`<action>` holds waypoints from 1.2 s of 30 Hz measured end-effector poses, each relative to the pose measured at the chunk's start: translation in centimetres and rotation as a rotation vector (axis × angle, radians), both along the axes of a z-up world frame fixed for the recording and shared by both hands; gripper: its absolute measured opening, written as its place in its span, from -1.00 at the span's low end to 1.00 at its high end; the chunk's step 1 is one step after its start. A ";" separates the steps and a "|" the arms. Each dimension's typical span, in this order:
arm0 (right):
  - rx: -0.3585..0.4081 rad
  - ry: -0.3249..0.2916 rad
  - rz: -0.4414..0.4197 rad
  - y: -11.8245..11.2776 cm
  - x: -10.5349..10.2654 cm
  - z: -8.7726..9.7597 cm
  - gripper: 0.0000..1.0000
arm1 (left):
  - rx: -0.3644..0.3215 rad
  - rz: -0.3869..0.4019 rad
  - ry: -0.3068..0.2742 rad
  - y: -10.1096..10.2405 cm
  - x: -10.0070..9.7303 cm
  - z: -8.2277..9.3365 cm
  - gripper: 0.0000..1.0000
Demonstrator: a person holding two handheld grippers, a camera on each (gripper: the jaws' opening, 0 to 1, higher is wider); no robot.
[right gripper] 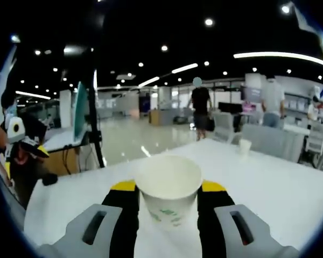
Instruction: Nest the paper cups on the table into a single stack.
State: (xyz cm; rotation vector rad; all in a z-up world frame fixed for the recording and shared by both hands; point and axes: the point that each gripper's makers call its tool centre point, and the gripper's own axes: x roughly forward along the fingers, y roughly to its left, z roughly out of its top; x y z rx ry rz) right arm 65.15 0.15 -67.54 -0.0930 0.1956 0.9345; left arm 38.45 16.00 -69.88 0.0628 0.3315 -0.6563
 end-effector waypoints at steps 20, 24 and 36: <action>0.001 -0.014 0.003 0.1 -0.8 2.6 -0.22 | 0.005 0.001 -0.019 -0.2 -0.2 1.2 0.97; -0.007 -0.022 -0.002 -0.2 -1.1 2.9 -0.21 | 0.014 -0.003 -0.023 -0.3 -0.2 1.2 0.97; -0.006 -0.029 -0.012 -1.0 -2.6 3.8 -0.21 | 0.024 0.003 -0.007 -0.4 -0.9 1.0 0.97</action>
